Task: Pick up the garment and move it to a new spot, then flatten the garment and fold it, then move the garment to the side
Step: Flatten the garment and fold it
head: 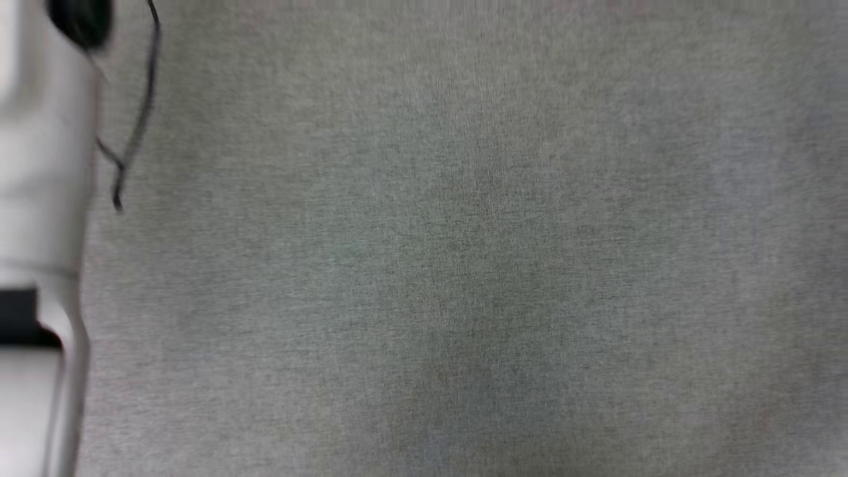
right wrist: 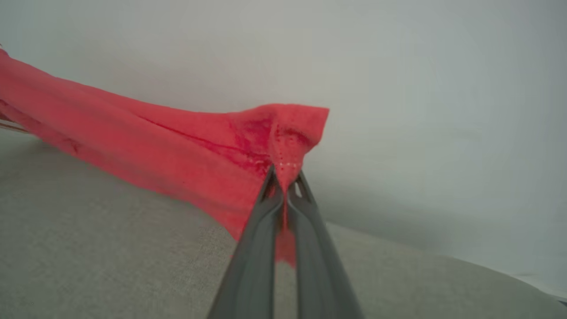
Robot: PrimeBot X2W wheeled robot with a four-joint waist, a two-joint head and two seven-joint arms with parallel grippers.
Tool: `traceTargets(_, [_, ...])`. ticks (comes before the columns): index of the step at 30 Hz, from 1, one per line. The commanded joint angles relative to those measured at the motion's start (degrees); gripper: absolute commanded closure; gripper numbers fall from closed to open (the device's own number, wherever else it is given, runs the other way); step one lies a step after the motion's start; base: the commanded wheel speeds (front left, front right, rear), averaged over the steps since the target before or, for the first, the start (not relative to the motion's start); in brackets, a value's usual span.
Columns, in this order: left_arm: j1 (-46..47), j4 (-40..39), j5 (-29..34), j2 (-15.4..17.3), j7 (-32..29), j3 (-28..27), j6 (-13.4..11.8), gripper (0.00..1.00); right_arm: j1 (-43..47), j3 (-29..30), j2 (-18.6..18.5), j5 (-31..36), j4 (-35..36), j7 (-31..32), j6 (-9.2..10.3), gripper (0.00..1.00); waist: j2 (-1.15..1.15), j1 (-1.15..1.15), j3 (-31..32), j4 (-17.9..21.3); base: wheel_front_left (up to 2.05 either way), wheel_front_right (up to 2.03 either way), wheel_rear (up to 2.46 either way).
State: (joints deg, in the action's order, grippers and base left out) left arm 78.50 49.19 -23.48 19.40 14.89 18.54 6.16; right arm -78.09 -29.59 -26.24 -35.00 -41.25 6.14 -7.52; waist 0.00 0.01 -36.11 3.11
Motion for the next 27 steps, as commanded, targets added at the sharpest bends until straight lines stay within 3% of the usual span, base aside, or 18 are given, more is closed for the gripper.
traceTargets(1, [-1.6,-0.4,-0.4,0.4,0.3,-0.2,0.1,1.0,1.6,-0.3,-0.6,-0.5,0.1,-0.3,0.06,1.0,0.0,-0.01,2.7,-0.5,0.0,0.0,0.0])
traceTargets(6, [-17.2,-8.2,-1.3,0.8,0.3,-1.7,0.6,1.0,13.5,-3.4,-3.7,-4.7,2.8,-1.1,0.06,1.0,0.0,-0.01,9.2,-1.3,0.0,0.0,0.0])
traceTargets(14, [-44.6,-25.4,0.2,1.3,0.3,-5.9,-2.7,1.0,33.6,-3.8,-7.3,-8.6,8.8,-2.6,0.08,1.0,0.0,-0.01,18.3,-1.7,0.0,0.0,0.0])
traceTargets(20, [-63.6,-34.6,-0.3,0.3,0.3,-7.7,-6.0,1.0,48.2,-0.8,-7.6,-9.1,13.2,-2.6,0.09,1.0,0.0,-0.01,24.7,-1.8,0.0,0.0,0.0])
traceTargets(27, [-79.9,-42.7,-0.4,0.2,-1.2,-7.2,-9.7,1.0,66.1,6.7,-5.6,-7.6,20.0,0.6,0.1,1.0,0.0,-0.01,30.6,-2.0,0.0,0.0,0.0])
